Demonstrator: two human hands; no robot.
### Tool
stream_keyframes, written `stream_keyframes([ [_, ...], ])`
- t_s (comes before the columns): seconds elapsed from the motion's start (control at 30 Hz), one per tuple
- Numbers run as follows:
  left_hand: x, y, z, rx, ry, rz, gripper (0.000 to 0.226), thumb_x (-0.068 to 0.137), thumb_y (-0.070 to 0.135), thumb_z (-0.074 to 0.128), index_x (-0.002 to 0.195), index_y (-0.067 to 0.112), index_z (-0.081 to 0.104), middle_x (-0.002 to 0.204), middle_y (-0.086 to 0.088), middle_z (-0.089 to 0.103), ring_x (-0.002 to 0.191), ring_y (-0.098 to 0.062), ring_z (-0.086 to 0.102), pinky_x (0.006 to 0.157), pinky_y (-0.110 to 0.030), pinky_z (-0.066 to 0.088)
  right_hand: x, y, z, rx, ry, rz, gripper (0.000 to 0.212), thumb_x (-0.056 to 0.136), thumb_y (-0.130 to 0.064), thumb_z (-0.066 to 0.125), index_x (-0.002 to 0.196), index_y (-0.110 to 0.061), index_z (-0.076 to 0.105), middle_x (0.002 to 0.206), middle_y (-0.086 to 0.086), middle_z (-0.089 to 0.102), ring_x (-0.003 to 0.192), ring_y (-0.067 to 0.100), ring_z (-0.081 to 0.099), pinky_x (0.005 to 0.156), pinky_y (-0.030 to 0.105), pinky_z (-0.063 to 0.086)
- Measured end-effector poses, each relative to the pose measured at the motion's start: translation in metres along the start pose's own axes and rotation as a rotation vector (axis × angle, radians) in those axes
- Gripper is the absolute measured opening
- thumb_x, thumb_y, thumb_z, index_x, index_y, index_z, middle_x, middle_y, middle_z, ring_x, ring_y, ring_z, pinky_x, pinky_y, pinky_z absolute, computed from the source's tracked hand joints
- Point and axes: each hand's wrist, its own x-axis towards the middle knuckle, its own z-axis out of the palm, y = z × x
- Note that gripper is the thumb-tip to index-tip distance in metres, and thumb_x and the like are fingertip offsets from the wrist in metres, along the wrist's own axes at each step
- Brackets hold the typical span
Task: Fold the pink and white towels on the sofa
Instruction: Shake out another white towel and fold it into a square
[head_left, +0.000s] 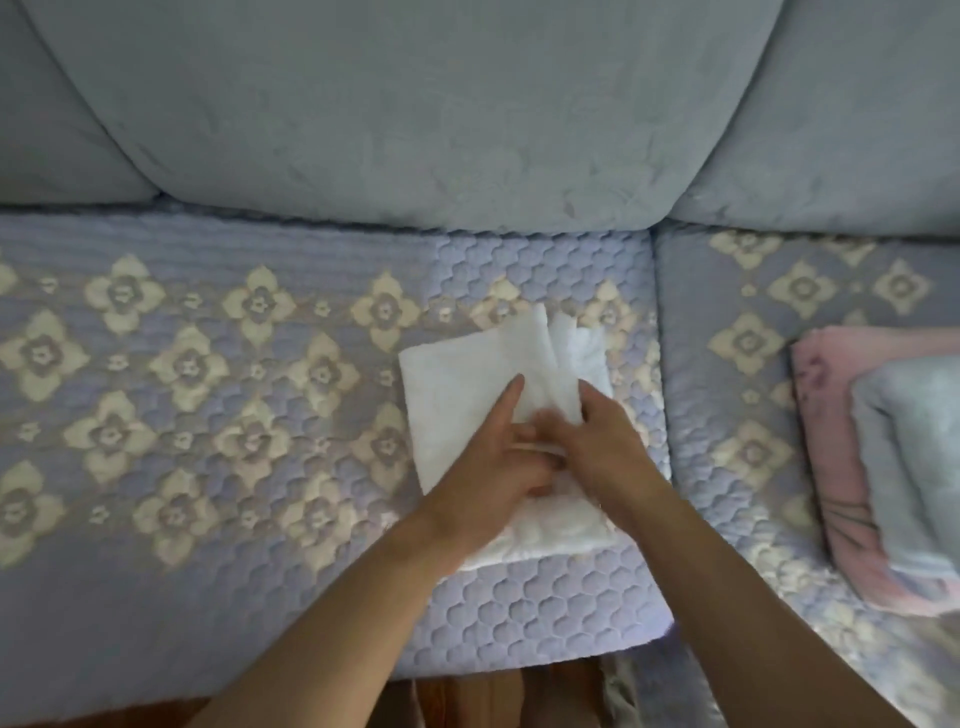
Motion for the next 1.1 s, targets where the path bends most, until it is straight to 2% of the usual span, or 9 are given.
stream_keyframes([
  [0.13, 0.011, -0.039, -0.008, 0.683, 0.414, 0.245, 0.057, 0.096, 0.006, 0.056, 0.150, 0.021, 0.042, 0.140, -0.001, 0.049, 0.122, -0.013, 0.050, 0.108, -0.034, 0.044, 0.038, 0.033, -0.040, -0.186, 0.174, 0.034, 0.042, 0.100, -0.024, 0.054, 0.140, -0.036, 0.054, 0.128, -0.016, 0.059, 0.115, 0.010, 0.058, 0.092, 0.023, 0.047],
  [0.27, 0.021, -0.091, -0.019, 1.452, 0.349, 0.405, 0.058, 0.101, 0.037, 0.048, 0.155, 0.019, 0.036, 0.163, -0.014, 0.025, 0.152, -0.036, 0.016, 0.121, -0.054, 0.024, 0.062, 0.063, -0.056, -0.242, 0.116, 0.018, 0.055, 0.102, -0.018, 0.051, 0.149, -0.044, 0.040, 0.132, -0.006, 0.058, 0.105, 0.012, 0.056, 0.074, 0.012, 0.043],
  [0.43, 0.052, -0.128, -0.002, 1.661, 0.332, 0.379, 0.060, 0.103, 0.050, 0.036, 0.158, 0.028, 0.029, 0.167, -0.014, 0.011, 0.154, -0.039, 0.000, 0.122, -0.061, 0.013, 0.047, 0.079, -0.053, -0.806, 0.421, -0.263, 0.062, 0.093, -0.004, 0.053, 0.151, -0.017, 0.039, 0.136, 0.014, 0.052, 0.121, 0.035, 0.050, 0.101, 0.048, 0.046],
  [0.53, 0.068, -0.143, 0.003, 1.690, 0.370, 0.410, 0.066, 0.101, 0.048, 0.043, 0.160, 0.026, 0.021, 0.167, -0.015, 0.013, 0.154, -0.039, 0.002, 0.120, -0.063, 0.016, 0.039, 0.092, -0.019, -0.948, 0.388, -0.499, 0.059, 0.102, -0.034, 0.043, 0.157, -0.018, 0.028, 0.158, 0.015, 0.029, 0.147, 0.036, 0.023, 0.121, 0.053, 0.025],
  [0.7, 0.069, -0.140, -0.001, 1.653, 0.351, 0.546, 0.060, 0.102, 0.048, 0.041, 0.157, 0.028, 0.031, 0.167, -0.015, 0.014, 0.154, -0.039, 0.006, 0.118, -0.063, 0.018, 0.082, 0.128, -0.039, -0.858, 0.229, -0.081, 0.077, 0.098, -0.069, 0.026, 0.159, -0.036, -0.007, 0.169, 0.007, -0.008, 0.155, 0.030, -0.011, 0.125, 0.052, 0.002],
  [0.8, 0.060, -0.127, -0.016, 1.384, 0.667, 0.478, 0.063, 0.095, 0.046, 0.055, 0.149, 0.016, 0.046, 0.153, -0.023, 0.038, 0.142, -0.037, 0.036, 0.114, -0.053, 0.033, 0.079, 0.137, -0.044, -0.632, 0.288, -0.138, 0.087, 0.091, -0.068, 0.044, 0.159, -0.030, 0.004, 0.165, 0.002, 0.014, 0.151, 0.024, 0.009, 0.123, 0.047, 0.014],
  [0.87, 0.056, -0.111, -0.025, 0.764, 0.868, 0.278, 0.052, 0.086, 0.042, 0.067, 0.124, 0.007, 0.060, 0.119, -0.017, 0.062, 0.108, -0.030, 0.061, 0.089, -0.046, 0.051, 0.070, 0.137, -0.044, -0.492, 0.323, -0.010, 0.091, 0.082, -0.067, 0.055, 0.154, -0.028, 0.016, 0.150, -0.001, 0.029, 0.139, 0.022, 0.026, 0.113, 0.041, 0.028],
  [0.93, 0.054, -0.107, -0.032, 0.289, 0.842, 0.008, 0.038, 0.086, 0.036, 0.073, 0.114, 0.014, 0.058, 0.102, -0.002, 0.067, 0.096, -0.022, 0.067, 0.079, -0.039, 0.055, 0.069, 0.131, -0.052, -0.380, 0.240, 0.204, 0.086, 0.078, -0.064, 0.067, 0.145, -0.023, 0.032, 0.135, -0.002, 0.039, 0.123, 0.022, 0.044, 0.098, 0.035, 0.041],
  [1.1, 0.039, -0.101, -0.007, 0.212, 0.575, -0.294, 0.044, 0.086, 0.021, 0.078, 0.124, 0.014, 0.057, 0.100, -0.003, 0.074, 0.079, -0.017, 0.073, 0.067, -0.036, 0.060, 0.049, 0.094, -0.120, 0.487, -0.254, 0.606, 0.036, 0.092, -0.017, 0.071, 0.124, -0.005, 0.064, 0.112, 0.012, 0.075, 0.094, 0.026, 0.074, 0.080, 0.040, 0.061],
])
